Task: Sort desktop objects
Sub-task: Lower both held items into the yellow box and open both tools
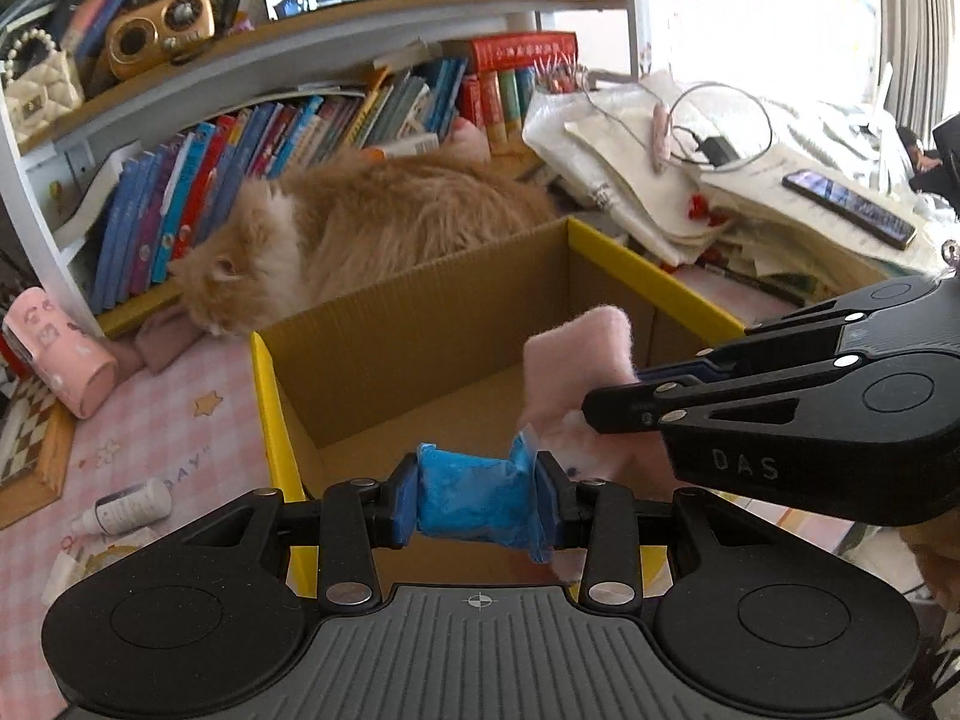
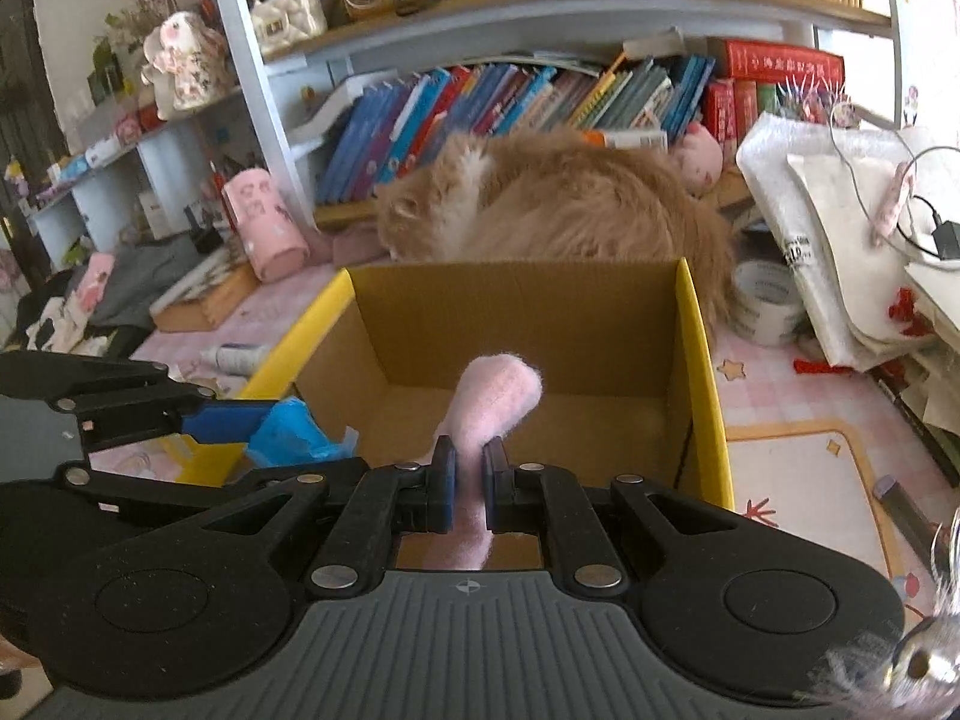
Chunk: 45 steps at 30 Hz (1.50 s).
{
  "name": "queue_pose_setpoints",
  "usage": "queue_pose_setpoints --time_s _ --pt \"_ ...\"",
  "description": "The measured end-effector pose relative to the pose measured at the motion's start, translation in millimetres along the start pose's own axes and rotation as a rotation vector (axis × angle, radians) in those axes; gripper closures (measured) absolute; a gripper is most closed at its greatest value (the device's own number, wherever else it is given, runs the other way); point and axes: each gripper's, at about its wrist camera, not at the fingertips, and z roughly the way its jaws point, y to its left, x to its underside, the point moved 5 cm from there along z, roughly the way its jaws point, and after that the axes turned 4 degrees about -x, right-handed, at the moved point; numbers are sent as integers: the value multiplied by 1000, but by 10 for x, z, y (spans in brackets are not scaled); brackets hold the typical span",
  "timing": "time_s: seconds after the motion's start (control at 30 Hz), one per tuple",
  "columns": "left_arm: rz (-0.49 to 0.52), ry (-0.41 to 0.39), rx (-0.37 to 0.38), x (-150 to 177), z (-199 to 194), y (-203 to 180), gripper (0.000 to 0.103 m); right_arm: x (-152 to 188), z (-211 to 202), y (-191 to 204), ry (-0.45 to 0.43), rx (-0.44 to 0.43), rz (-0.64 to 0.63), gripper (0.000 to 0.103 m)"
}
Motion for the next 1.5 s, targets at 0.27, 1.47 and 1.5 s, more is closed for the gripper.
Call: queue_pose_setpoints --time_s 0.27,1.47,1.5 --pt "-3 48 -12 85 139 -25 66 116 132 -116 76 0 25 95" --pt "-39 -78 -124 6 -152 -9 35 63 -52 -180 -29 12 40 77" --pt "-40 -83 -129 8 -168 -15 33 60 -70 -178 -34 13 38 75"
